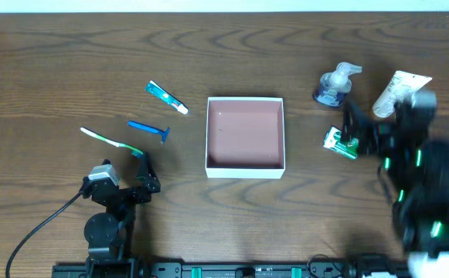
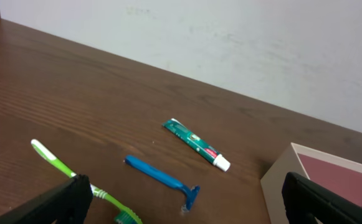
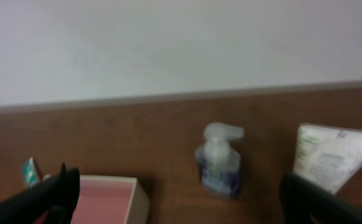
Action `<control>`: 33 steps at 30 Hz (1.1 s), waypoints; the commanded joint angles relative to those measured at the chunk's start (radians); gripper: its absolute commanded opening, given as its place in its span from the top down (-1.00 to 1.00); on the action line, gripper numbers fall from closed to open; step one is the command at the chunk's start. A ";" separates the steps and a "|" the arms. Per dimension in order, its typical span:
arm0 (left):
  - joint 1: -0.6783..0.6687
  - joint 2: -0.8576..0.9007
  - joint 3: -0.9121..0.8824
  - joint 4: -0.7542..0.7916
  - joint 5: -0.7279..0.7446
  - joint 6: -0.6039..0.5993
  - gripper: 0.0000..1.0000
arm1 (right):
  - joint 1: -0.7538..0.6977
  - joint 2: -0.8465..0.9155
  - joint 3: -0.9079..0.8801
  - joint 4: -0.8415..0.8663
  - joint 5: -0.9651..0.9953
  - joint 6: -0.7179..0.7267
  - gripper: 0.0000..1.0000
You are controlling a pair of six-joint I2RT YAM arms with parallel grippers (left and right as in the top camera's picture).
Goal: Pack container
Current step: 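Grasp the white Pantene tube with the right gripper and lift it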
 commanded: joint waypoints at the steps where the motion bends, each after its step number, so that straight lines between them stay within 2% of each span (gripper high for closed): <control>1: 0.005 0.000 -0.028 -0.015 0.010 0.003 -0.96 | 0.000 0.248 0.274 -0.140 -0.092 -0.050 -0.98; 6: 0.005 0.000 -0.028 -0.015 0.010 0.003 -0.96 | 0.000 0.531 0.589 -0.345 -0.199 -0.076 -0.99; 12: 0.005 0.000 -0.028 -0.015 0.010 0.003 -0.96 | 0.000 0.665 0.632 -0.366 -0.237 -0.080 -0.99; 14: 0.005 0.000 -0.028 -0.015 0.010 0.003 -0.96 | -0.003 0.690 0.632 -0.362 -0.226 -0.077 -0.71; 15: 0.005 0.000 -0.028 -0.015 0.010 0.003 -0.96 | -0.007 0.698 0.632 -0.362 -0.197 -0.042 -0.72; 19: 0.005 0.000 -0.028 -0.015 0.010 0.003 -0.96 | -0.028 0.700 0.633 -0.417 0.093 0.256 -0.77; 22: 0.005 0.000 -0.028 -0.015 0.010 0.003 -0.96 | -0.051 0.697 0.633 -0.466 0.238 0.436 -0.78; 26: 0.005 0.000 -0.028 -0.015 0.010 0.003 -0.96 | -0.064 0.698 0.633 -0.497 0.363 0.594 -0.78; 33: 0.005 0.000 -0.028 -0.015 0.010 0.003 -0.96 | -0.071 0.698 0.632 -0.501 0.460 0.712 -0.84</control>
